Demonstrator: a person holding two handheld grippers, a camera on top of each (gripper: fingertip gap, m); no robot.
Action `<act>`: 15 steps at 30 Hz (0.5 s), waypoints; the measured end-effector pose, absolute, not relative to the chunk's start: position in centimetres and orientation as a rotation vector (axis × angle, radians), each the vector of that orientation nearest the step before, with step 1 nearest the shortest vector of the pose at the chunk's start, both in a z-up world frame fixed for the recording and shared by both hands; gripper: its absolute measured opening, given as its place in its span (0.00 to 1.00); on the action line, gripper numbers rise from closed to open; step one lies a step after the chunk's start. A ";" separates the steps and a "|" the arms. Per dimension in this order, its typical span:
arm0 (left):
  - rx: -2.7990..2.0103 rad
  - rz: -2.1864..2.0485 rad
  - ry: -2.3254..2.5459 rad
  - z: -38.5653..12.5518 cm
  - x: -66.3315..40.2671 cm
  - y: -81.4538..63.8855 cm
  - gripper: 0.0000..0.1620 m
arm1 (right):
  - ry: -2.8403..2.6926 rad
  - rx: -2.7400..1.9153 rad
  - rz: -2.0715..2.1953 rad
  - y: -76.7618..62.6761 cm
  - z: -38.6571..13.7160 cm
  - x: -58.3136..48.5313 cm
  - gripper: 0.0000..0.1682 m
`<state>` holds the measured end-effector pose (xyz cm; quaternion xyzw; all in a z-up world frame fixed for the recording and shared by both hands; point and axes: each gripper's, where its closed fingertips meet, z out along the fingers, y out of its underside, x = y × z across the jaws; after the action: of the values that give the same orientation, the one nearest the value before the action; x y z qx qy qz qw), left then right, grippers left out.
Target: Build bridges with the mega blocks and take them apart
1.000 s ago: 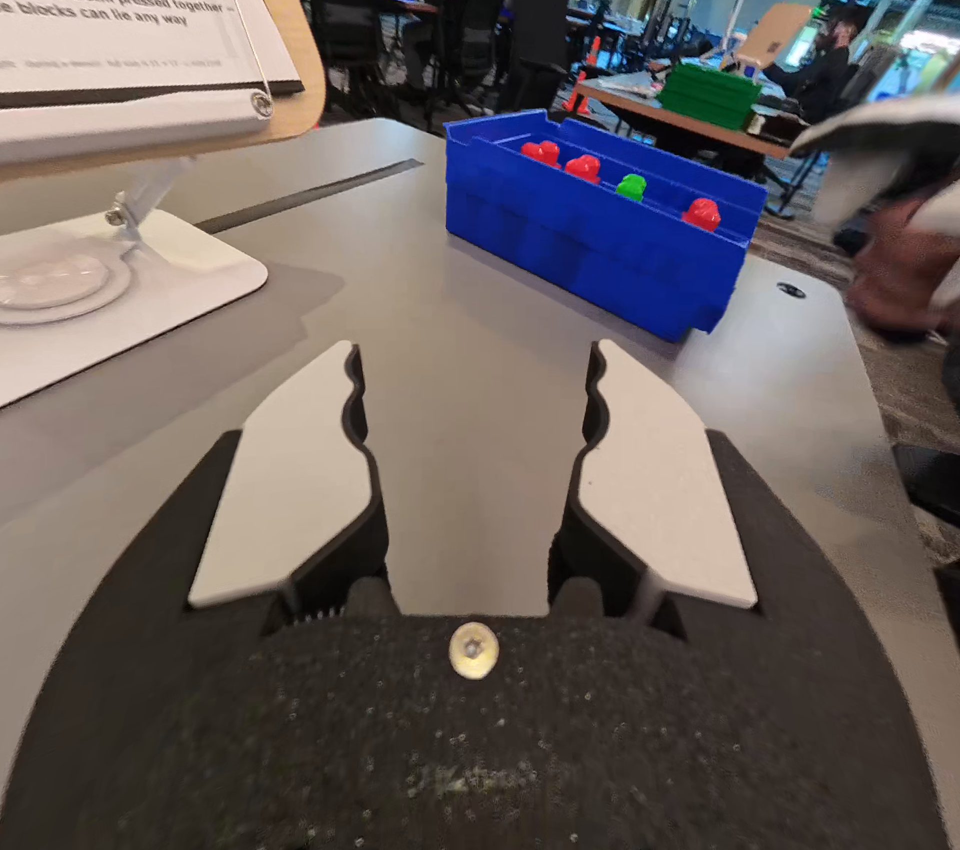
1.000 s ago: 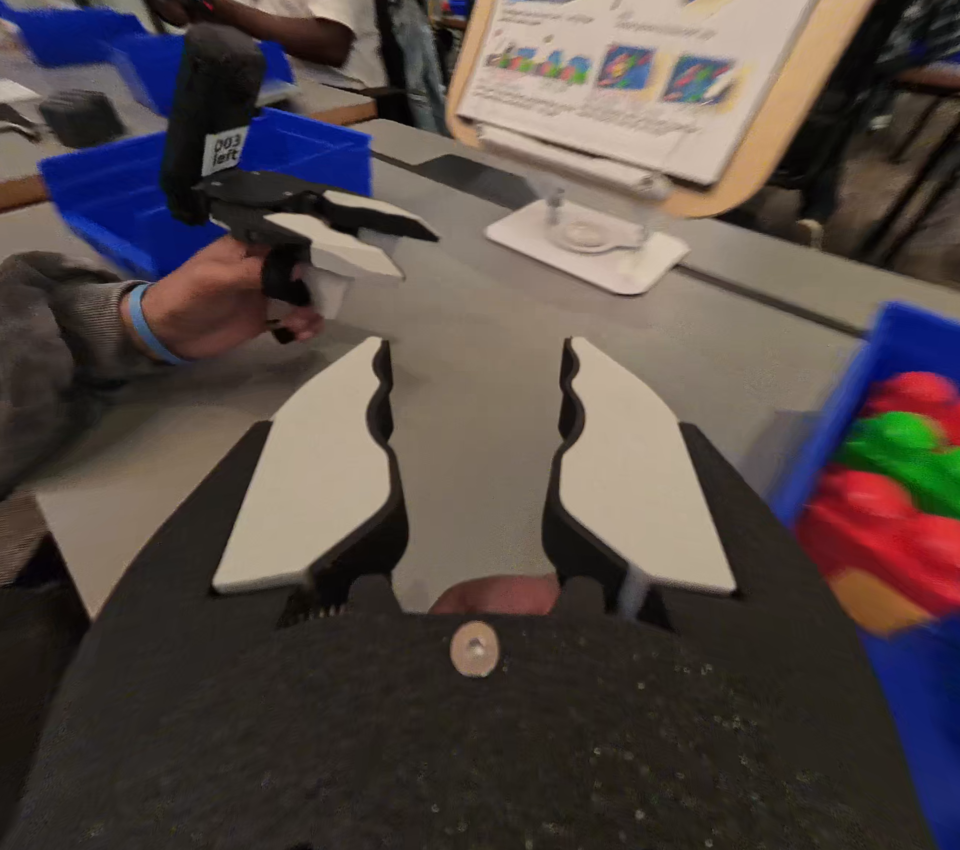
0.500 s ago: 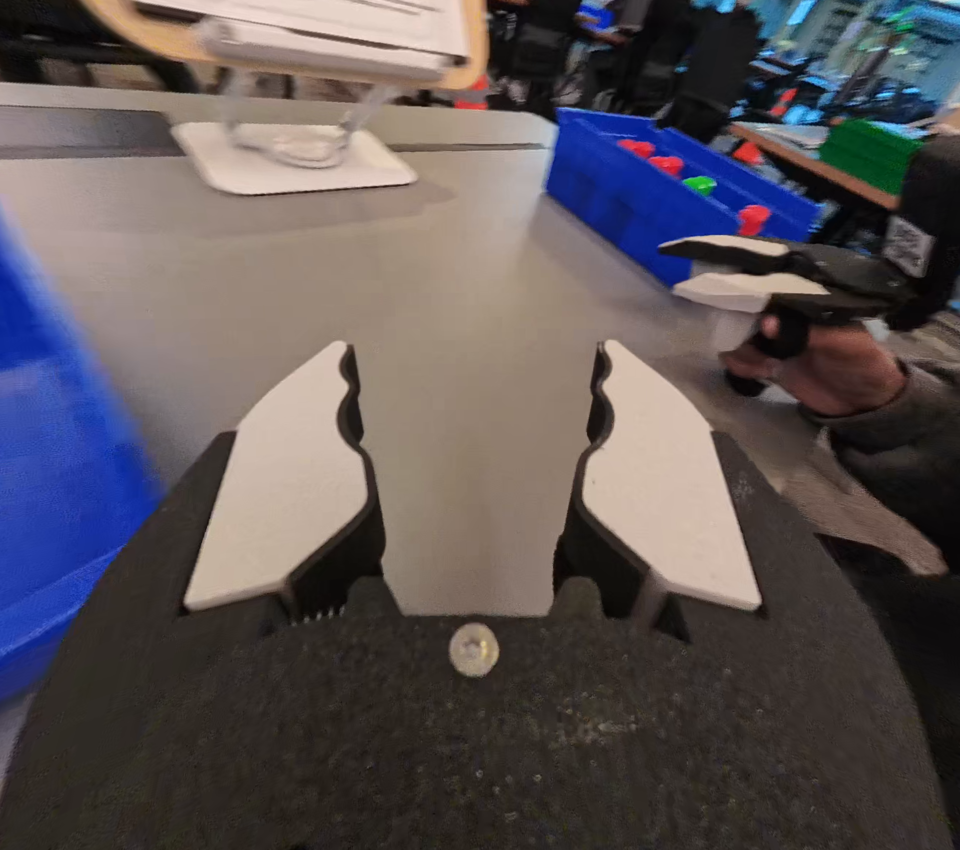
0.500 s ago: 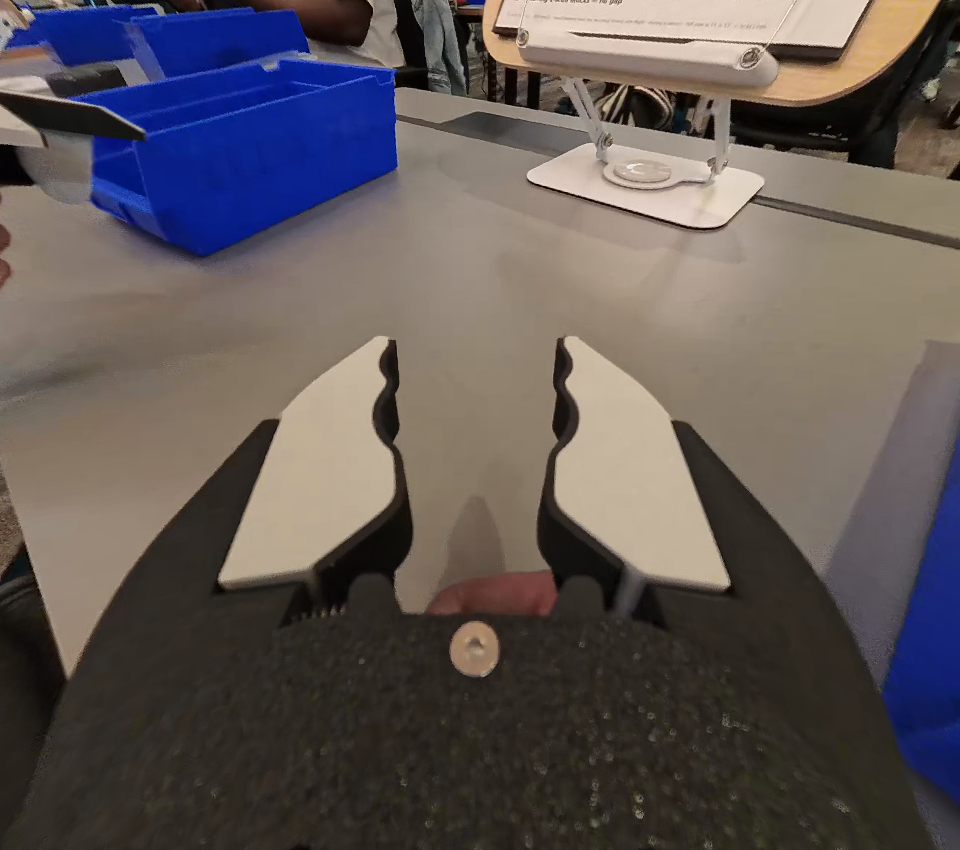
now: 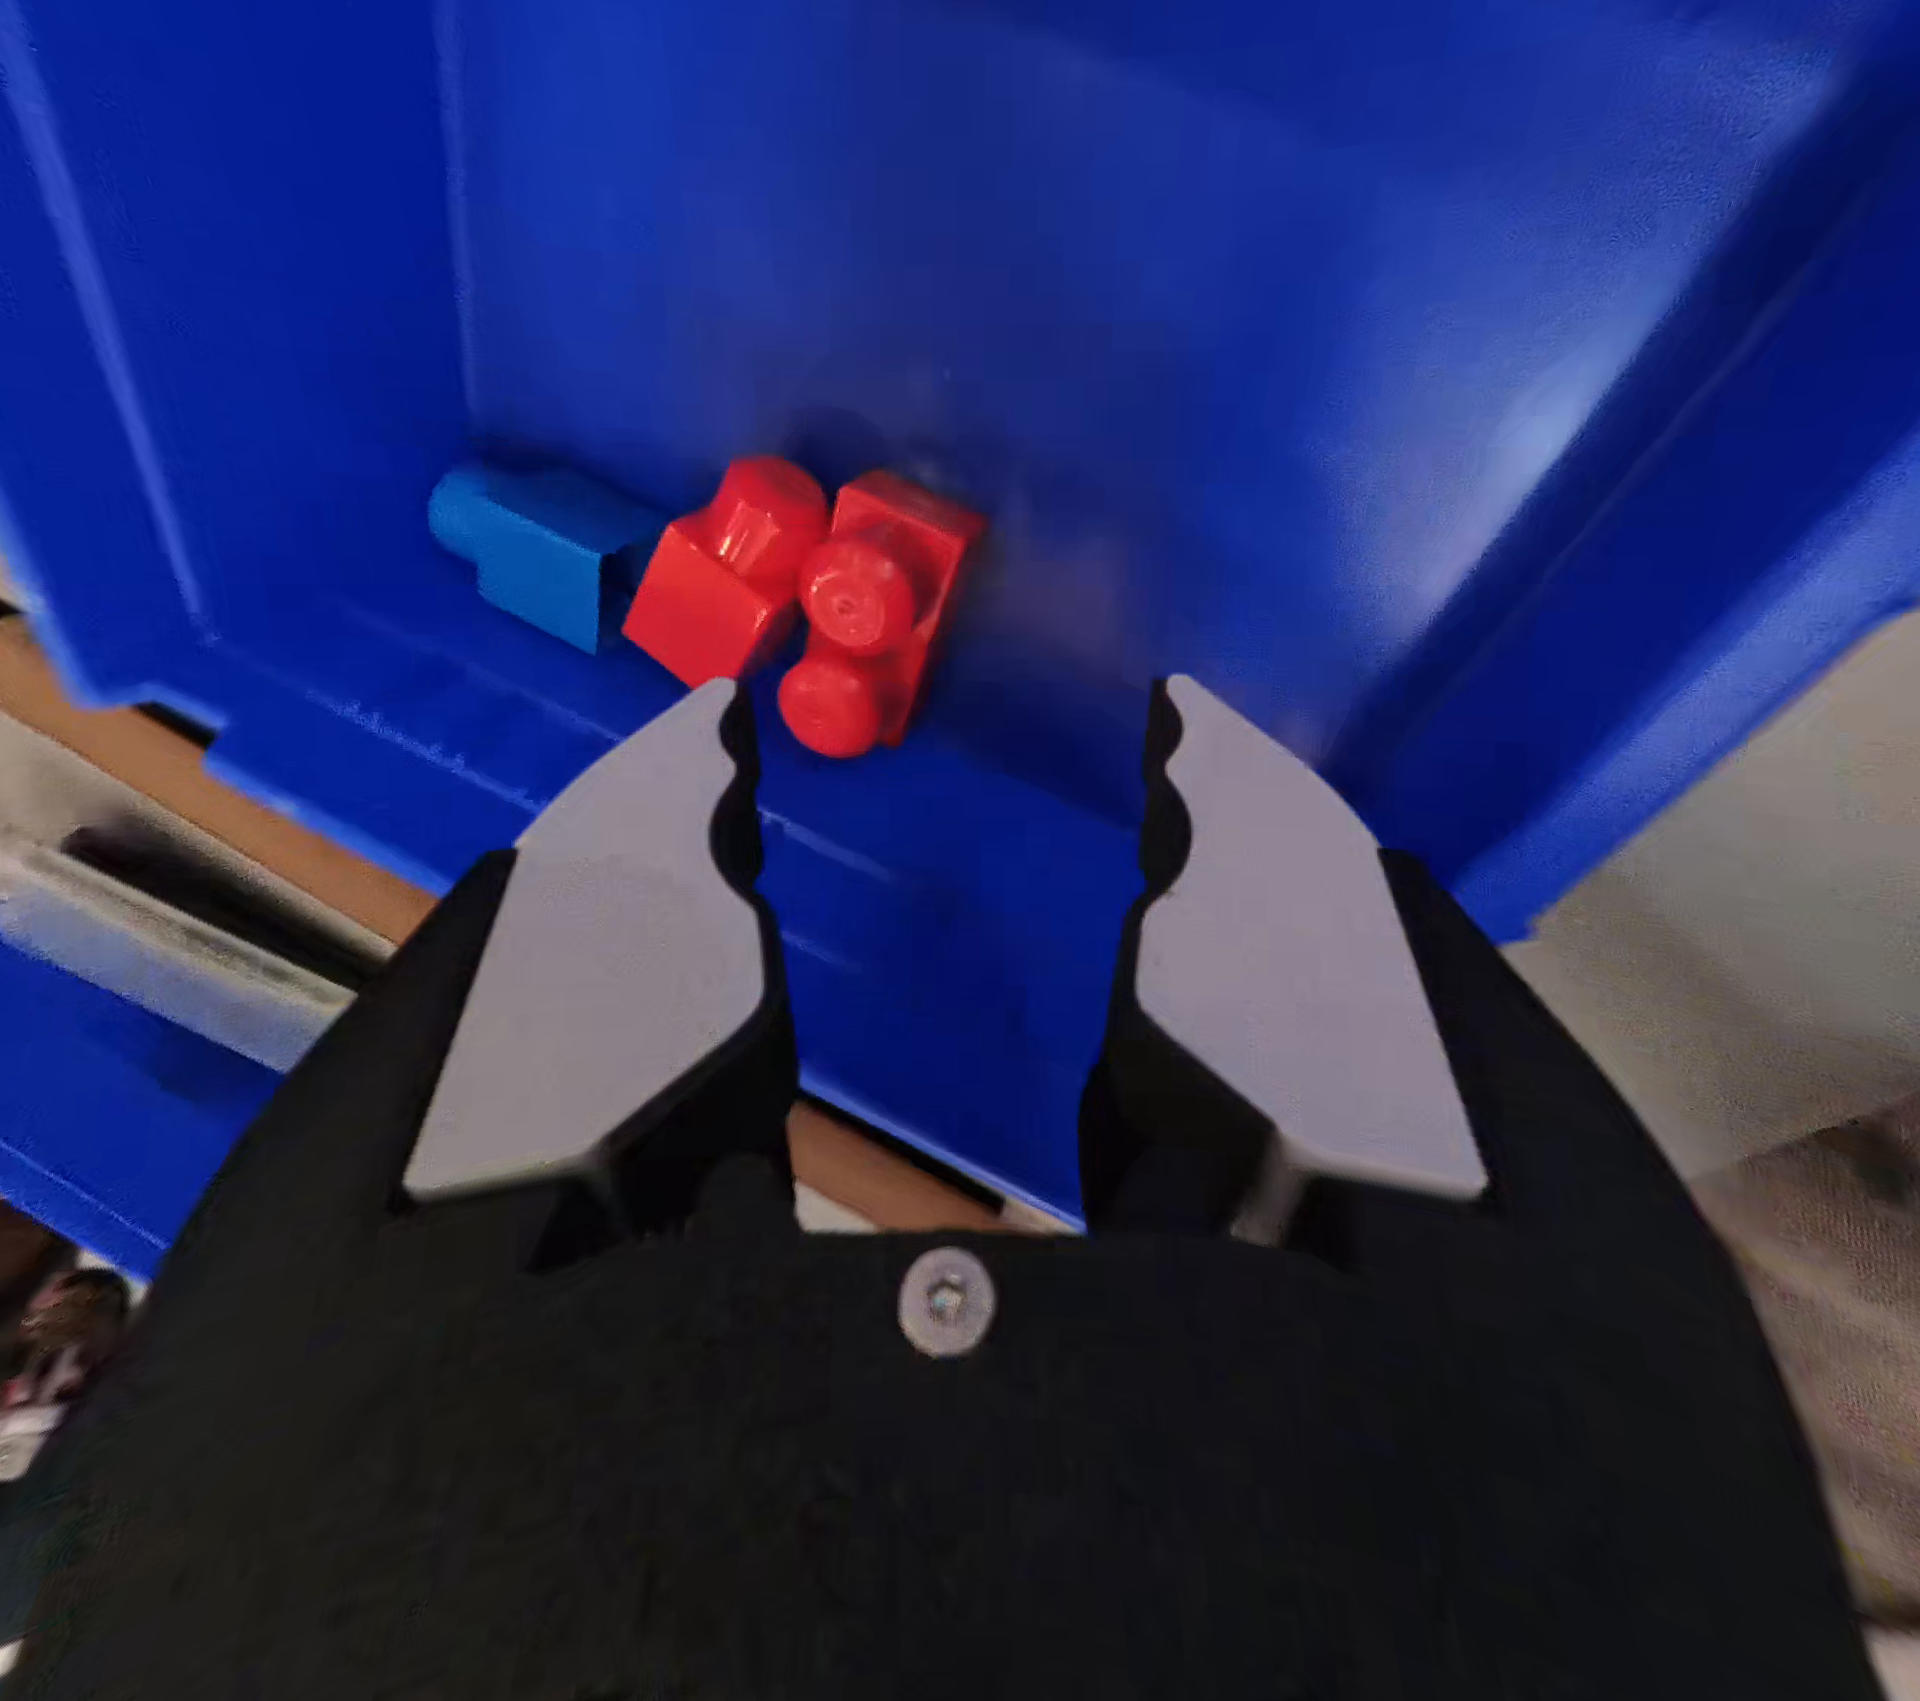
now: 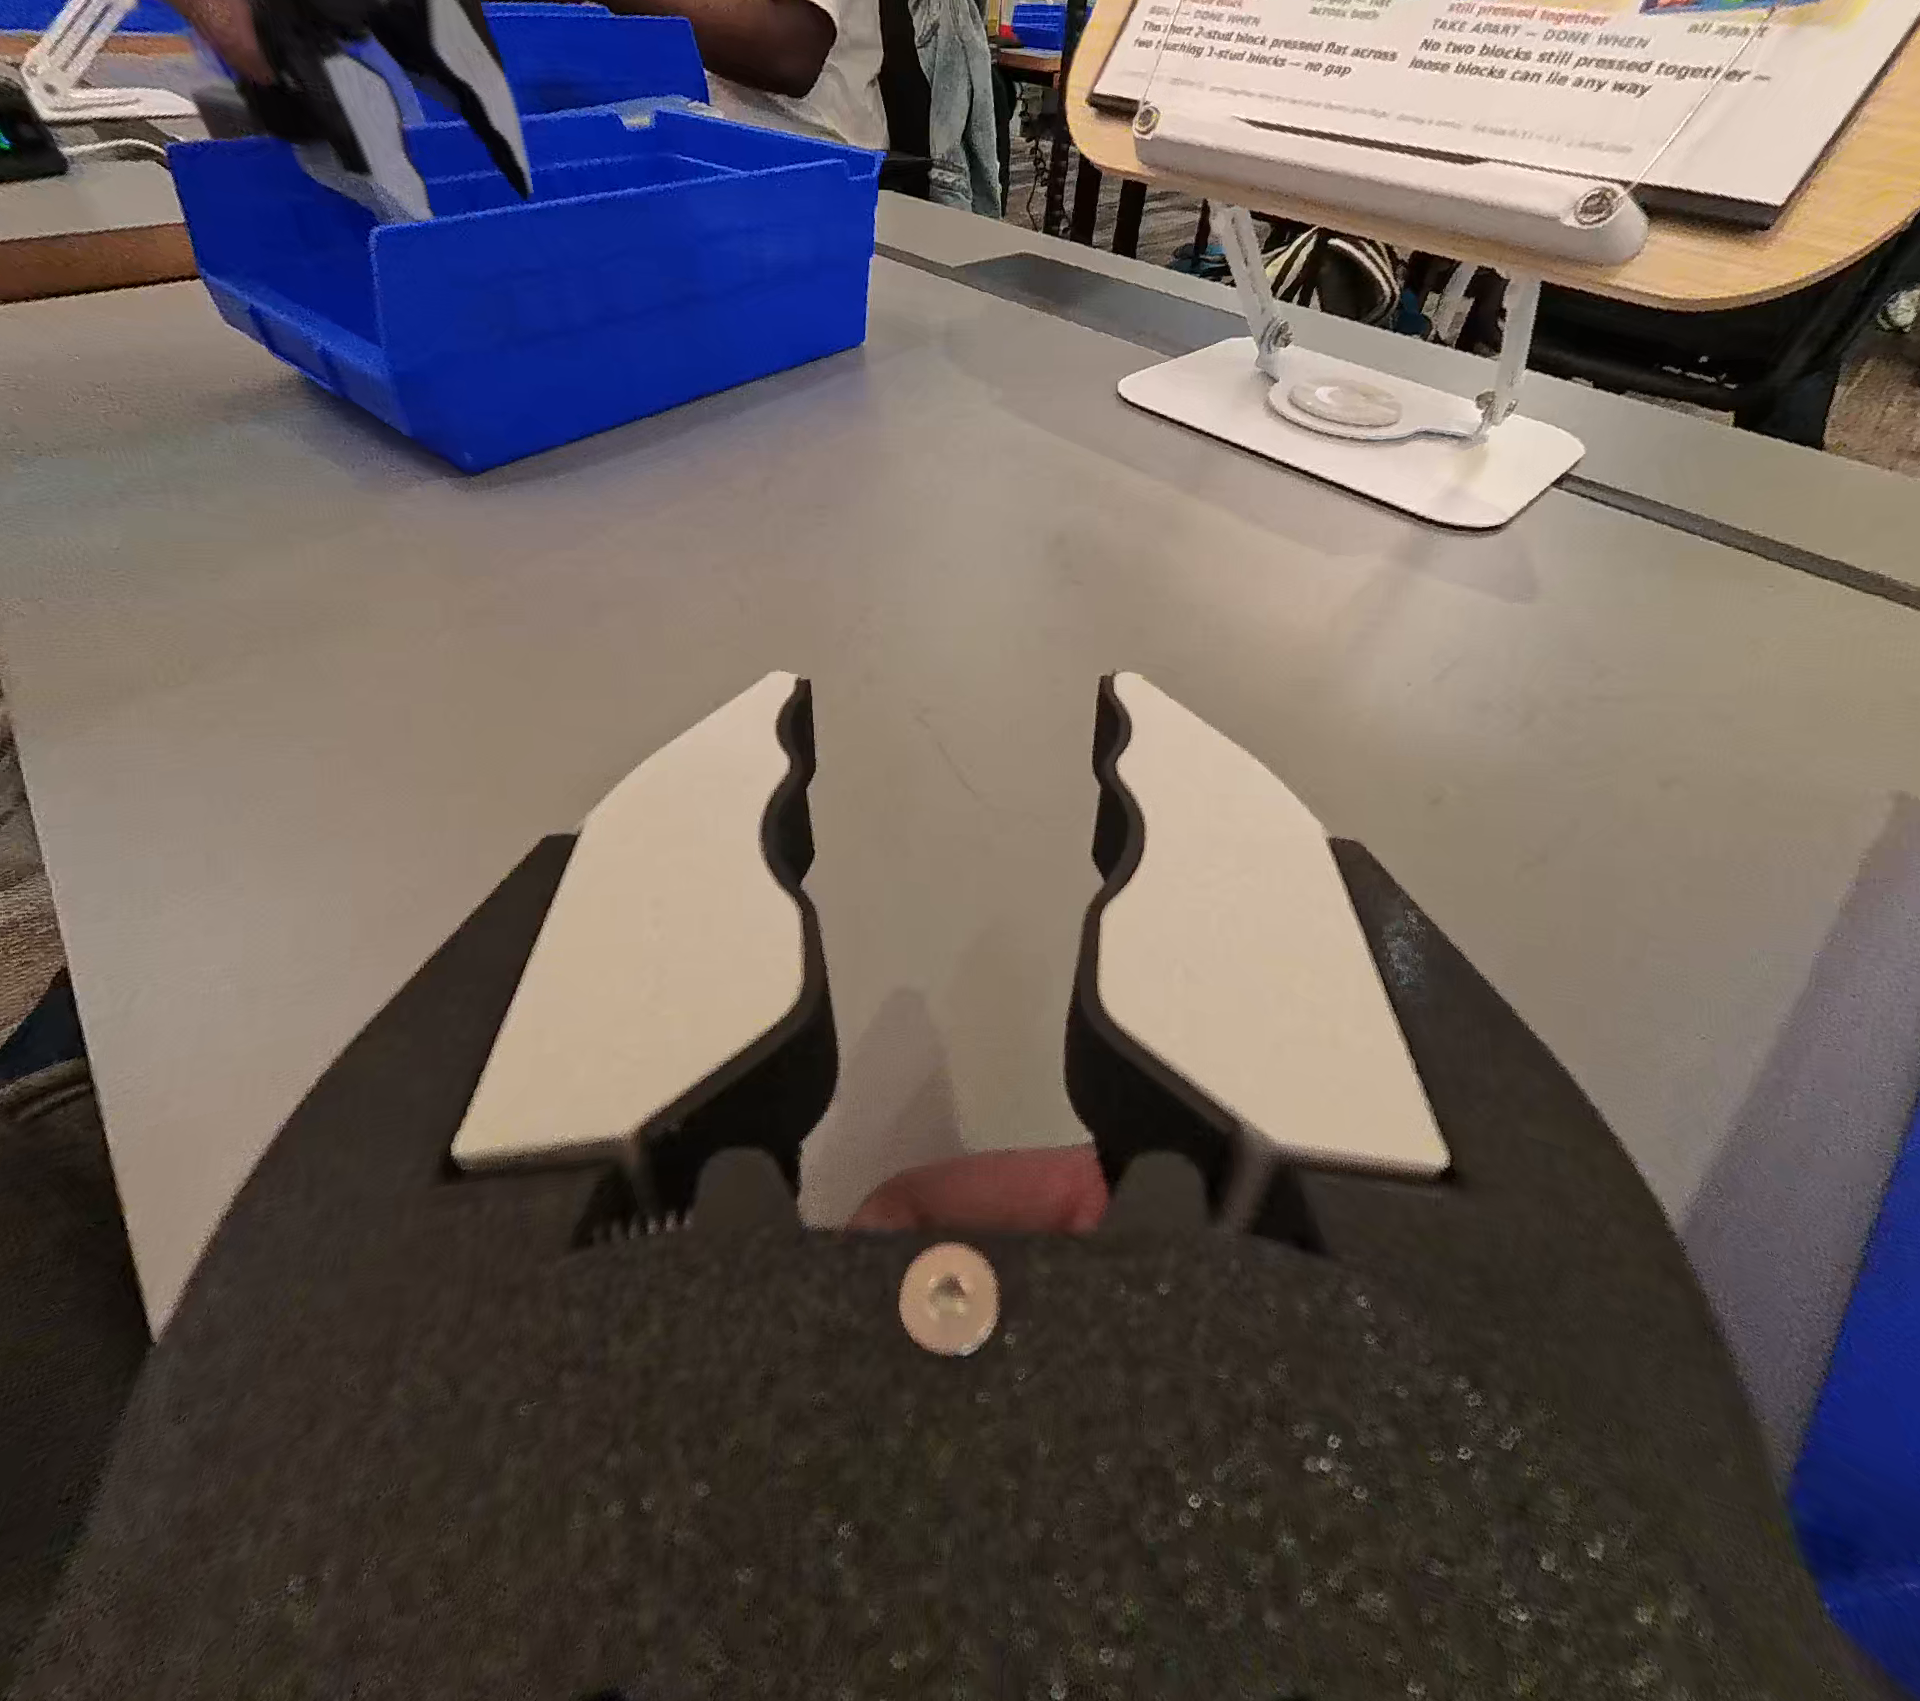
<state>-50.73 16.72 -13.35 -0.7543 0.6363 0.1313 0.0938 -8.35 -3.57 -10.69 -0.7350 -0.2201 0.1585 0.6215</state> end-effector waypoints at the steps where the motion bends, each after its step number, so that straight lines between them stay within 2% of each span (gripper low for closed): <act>1: -2.270 0.419 1.929 -14.1 -51.3 17.5 0.44 | -0.506 -1.686 0.360 -3.6 -10.7 -8.3 0.31; 3: -2.351 0.384 1.963 -15.4 -51.7 18.5 0.44 | -0.505 -1.684 0.359 -3.8 -10.6 -8.2 0.30; 8: -2.319 0.397 2.058 -16.9 -51.3 19.2 0.35 | -0.462 -1.691 0.383 -3.8 -10.6 -7.6 0.29; 9: -2.291 0.427 2.073 -16.9 -51.3 19.3 0.31 | -0.452 -1.691 0.387 -3.8 -10.6 -7.4 0.29; 10: -2.278 0.426 2.095 -16.8 -51.1 19.1 0.18 | -0.447 -1.692 0.391 -3.8 -10.6 -7.3 0.29; 15: -2.273 0.442 2.154 -16.4 -51.0 17.2 0.18 | -0.465 -1.705 0.389 -3.7 -10.8 -7.6 0.28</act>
<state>-51.02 17.21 -16.41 -0.7186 0.6811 0.1399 -0.0106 -7.59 -3.75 -10.77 -0.7409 -0.2021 0.1692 0.6178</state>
